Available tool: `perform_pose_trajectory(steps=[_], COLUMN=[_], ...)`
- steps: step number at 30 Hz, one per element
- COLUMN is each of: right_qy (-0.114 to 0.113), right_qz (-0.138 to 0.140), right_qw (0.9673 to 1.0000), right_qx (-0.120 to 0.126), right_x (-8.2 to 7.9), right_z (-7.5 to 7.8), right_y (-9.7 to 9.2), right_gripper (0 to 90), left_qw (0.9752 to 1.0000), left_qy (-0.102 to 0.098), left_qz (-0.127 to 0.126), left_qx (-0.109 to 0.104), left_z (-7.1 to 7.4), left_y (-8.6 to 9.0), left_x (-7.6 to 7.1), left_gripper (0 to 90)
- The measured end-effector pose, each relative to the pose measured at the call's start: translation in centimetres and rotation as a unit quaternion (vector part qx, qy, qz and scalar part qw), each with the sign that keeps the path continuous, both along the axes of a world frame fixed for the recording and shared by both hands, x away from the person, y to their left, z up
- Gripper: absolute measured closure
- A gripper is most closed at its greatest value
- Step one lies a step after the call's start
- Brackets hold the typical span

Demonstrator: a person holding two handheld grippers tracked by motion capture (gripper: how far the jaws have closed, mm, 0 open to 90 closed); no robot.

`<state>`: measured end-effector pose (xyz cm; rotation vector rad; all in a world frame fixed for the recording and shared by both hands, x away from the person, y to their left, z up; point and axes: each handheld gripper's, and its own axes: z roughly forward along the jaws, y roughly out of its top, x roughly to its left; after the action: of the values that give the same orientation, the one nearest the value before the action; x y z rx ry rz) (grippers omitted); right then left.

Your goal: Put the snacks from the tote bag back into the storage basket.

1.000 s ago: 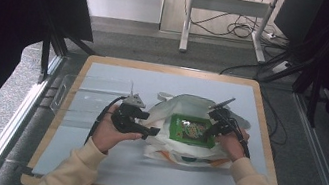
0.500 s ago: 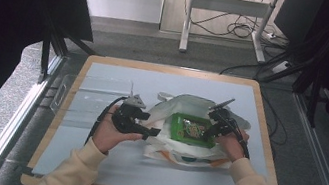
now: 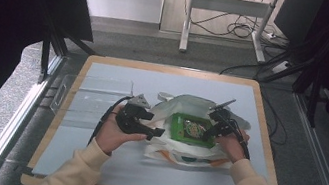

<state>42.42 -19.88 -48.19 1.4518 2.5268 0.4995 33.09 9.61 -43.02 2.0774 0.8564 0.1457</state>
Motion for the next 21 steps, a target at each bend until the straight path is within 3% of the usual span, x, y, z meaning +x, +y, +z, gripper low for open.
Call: perform_pose_trajectory(steps=[5,13,21], right_qy=[0.0,-0.001,-0.003], right_qz=[0.0,0.001,0.001], right_qw=[1.0,1.0,1.0], right_qx=[-0.006,-0.008,-0.005], right_x=[0.0,0.0,0.0], right_z=[-0.1,-0.1,-0.1], right_y=[0.0,0.1,0.0], right_gripper=[89.3,89.3,89.3], left_qw=[1.0,1.0,0.9996], left_qy=[-0.004,0.007,0.025], left_qz=[-0.002,-0.004,0.003], left_qx=[0.004,0.001,0.009], left_z=[0.8,1.6,1.1], left_y=[-0.6,-1.5,-2.7], left_x=[0.2,1.0,1.7], left_gripper=[26.7,26.8,26.7])
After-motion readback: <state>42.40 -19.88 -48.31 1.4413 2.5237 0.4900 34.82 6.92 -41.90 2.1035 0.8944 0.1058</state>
